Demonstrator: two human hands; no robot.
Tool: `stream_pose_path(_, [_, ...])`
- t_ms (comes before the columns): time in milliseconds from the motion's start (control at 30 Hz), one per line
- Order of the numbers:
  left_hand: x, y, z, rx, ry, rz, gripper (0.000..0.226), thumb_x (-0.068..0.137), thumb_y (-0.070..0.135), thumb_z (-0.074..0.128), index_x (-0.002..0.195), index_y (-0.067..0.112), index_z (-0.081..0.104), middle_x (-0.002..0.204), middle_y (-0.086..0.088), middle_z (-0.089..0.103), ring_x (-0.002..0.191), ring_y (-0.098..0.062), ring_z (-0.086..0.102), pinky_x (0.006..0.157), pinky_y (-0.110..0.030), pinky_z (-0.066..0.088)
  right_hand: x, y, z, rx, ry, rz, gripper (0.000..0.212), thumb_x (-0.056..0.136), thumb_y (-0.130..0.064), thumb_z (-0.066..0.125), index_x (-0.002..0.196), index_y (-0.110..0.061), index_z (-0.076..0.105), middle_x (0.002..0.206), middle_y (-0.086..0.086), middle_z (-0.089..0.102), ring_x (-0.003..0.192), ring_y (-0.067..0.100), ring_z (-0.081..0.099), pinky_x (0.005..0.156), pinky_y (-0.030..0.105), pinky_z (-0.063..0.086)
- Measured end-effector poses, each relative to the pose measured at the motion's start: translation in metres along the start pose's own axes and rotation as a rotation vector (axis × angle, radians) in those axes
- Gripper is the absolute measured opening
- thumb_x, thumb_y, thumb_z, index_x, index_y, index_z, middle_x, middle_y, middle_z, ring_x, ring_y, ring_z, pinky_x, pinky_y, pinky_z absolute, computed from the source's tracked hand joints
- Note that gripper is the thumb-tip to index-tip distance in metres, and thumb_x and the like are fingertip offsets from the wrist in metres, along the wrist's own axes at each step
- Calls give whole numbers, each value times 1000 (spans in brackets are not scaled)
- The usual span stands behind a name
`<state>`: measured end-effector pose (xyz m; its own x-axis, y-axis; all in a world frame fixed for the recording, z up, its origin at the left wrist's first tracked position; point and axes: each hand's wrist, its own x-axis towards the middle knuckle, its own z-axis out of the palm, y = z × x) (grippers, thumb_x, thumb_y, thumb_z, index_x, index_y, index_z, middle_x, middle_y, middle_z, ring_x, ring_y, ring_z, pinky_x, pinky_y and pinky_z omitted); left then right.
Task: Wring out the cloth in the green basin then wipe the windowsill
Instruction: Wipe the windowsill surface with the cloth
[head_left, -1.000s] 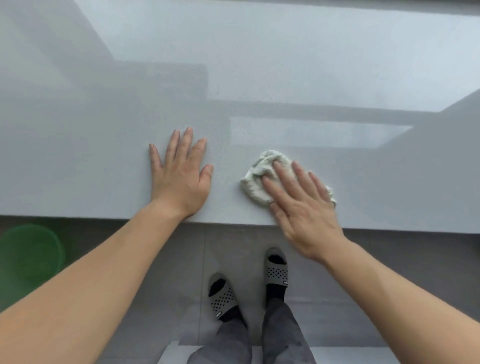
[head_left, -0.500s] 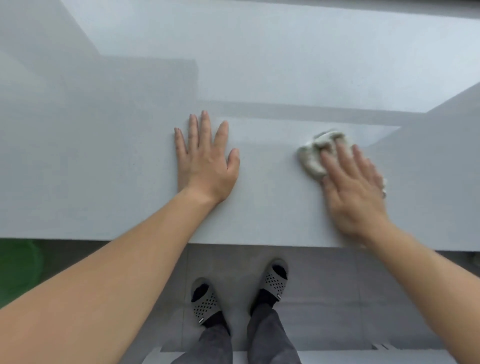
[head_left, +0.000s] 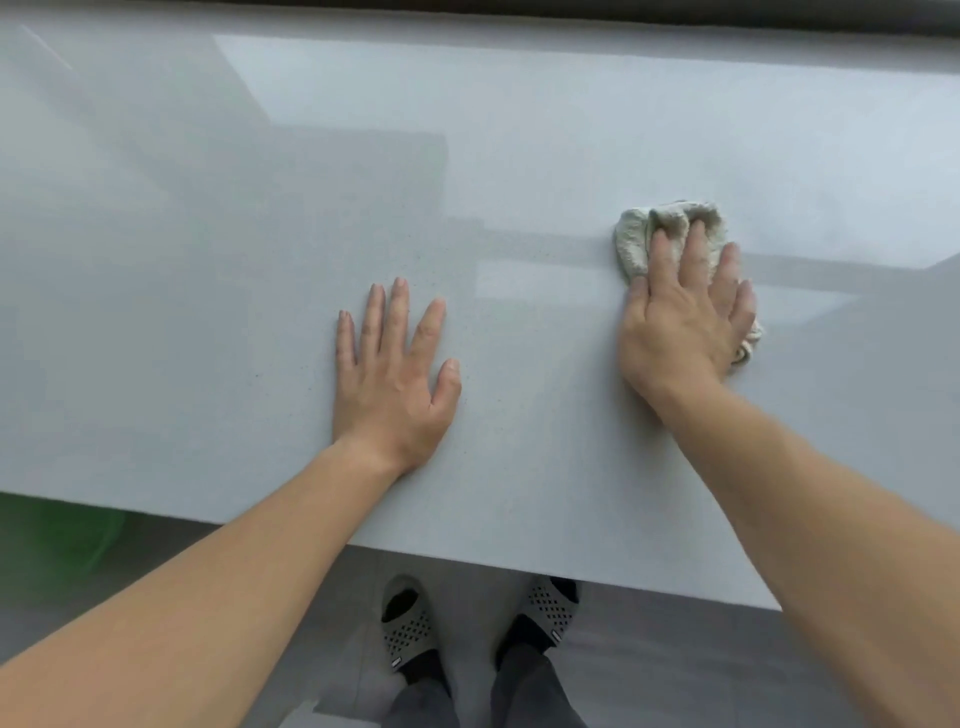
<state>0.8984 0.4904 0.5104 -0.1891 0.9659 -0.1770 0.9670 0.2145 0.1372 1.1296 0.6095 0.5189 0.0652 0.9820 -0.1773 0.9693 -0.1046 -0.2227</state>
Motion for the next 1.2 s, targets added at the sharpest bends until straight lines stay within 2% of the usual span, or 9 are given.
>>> stream_pose_path(167, [1,1,0,-36,20,8,68,94,51,20,158,26,13,167,-6,-4,153,-19,-13,122,-51,-8,-46,-33,18,-70,-67,-477,54,103,-44,26,156,-38,19,168,-8,5,154,26,-3,122,46,-1])
stream_pose_path(267, [0,0,-3,-69,33,9,70,93,51,23,157,23,17,167,-7,3,153,-20,-6,122,-51,-4,-10,-7,7,-104,-81,-613,53,102,-48,27,154,-41,24,167,-10,9,155,23,4,123,43,1])
stream_pose_path(433, [29,8,-19,-183,186,-58,64,94,48,29,148,15,36,159,-16,27,144,-34,25,120,-52,15,71,-16,-9,-28,-27,-136,56,102,-43,24,157,-38,14,168,-9,-2,154,24,-7,122,47,-2])
stream_pose_path(633, [132,16,-34,-143,107,41,71,93,51,21,157,20,17,167,-9,1,153,-25,-5,122,-46,-6,47,-36,-2,-93,-88,-607,53,104,-48,24,156,-44,15,167,-16,2,154,19,-5,123,42,-4])
stream_pose_path(833, [171,15,-28,-7,-16,64,69,97,56,17,158,26,1,166,-4,-14,151,-23,-19,120,-49,-13,143,-49,-9,-26,44,-52,55,102,-45,22,157,-39,17,168,-9,1,154,26,-3,122,48,0])
stream_pose_path(900, [170,15,-25,22,4,70,73,95,59,15,158,25,1,166,-5,-12,151,-25,-18,121,-51,-10,130,-76,-1,-37,39,-108,56,102,-44,22,157,-38,13,168,-7,-1,154,27,-5,122,49,-1])
stream_pose_path(1000, [170,15,-25,28,26,66,75,92,60,15,158,25,3,167,-5,-9,152,-25,-15,121,-51,-8,105,-76,4,-109,-19,-485,55,103,-48,24,156,-41,16,168,-11,3,154,23,-2,123,45,1])
stream_pose_path(1067, [170,16,-26,29,28,66,75,92,60,15,158,25,3,167,-5,-10,152,-24,-15,121,-51,-8,127,-59,-8,-133,-44,-585,53,103,-51,23,155,-43,18,167,-15,4,154,19,0,123,42,1])
stream_pose_path(1200, [169,16,-26,9,25,69,75,92,59,14,158,25,2,166,-5,-13,151,-24,-18,121,-51,-8,194,-48,-24,-58,-4,-194,54,103,-49,20,156,-42,17,168,-12,1,154,22,-2,123,44,-1])
